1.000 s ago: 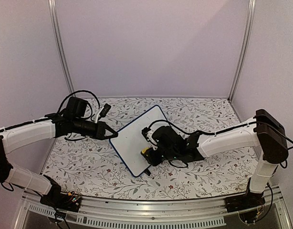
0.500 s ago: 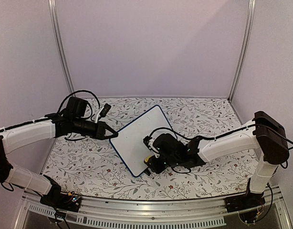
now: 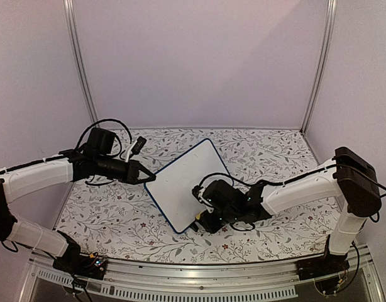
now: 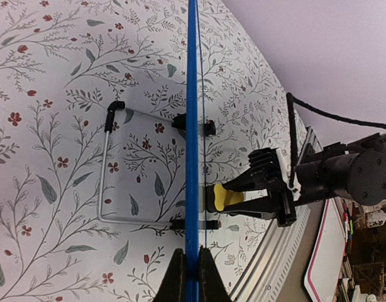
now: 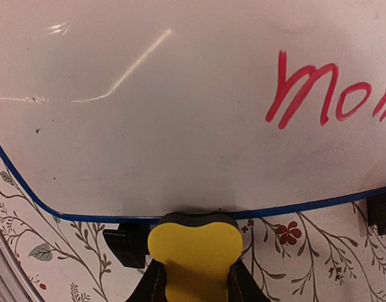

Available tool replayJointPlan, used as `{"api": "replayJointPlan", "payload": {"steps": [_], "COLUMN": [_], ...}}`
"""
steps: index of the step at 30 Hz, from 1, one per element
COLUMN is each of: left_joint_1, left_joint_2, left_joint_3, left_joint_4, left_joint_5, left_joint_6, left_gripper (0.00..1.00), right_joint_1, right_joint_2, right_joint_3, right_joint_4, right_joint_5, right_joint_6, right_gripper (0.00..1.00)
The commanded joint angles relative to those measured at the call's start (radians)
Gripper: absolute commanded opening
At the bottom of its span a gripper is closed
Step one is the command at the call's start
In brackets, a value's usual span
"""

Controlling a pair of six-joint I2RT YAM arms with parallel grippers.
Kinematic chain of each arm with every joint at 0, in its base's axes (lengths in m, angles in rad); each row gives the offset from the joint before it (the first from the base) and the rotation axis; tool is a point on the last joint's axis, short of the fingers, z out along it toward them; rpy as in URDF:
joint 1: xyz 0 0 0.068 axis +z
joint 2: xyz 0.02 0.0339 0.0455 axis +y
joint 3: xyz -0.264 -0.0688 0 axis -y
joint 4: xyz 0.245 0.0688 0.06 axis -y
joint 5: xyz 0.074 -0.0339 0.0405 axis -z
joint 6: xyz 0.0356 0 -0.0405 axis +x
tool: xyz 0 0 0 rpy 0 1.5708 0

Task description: Erase the whiteboard

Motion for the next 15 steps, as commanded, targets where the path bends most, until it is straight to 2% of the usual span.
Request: {"api": "replayJointPlan", "payload": {"steps": [1,9,15], "left_joint_1": [-0.002,-0.001,-0.002], "left_joint_2": [-0.013,-0.012,-0.011], "left_joint_3": [-0.002,-0.002,-0.004], "left_joint_4": [0.034,0.034,0.034], "left_joint_5": [0.024,0.024,0.023], "left_joint_6": [0.011,0.011,0.010], "left_gripper": [0.00,0.00,0.00], "right_joint_1": [0.001,-0.014,-0.076], "right_joint_2": [-0.081,-0.150,-0.110], "right_joint_3": [0.018,0.079,0.123], "right_joint_4": [-0.052,-0.047,0.004], "right_joint_5": [0.047,0.144,0.115], "right_joint_6": [-0.025,-0.074,-0.103], "right_gripper": [0.20,0.21,0.21]}}
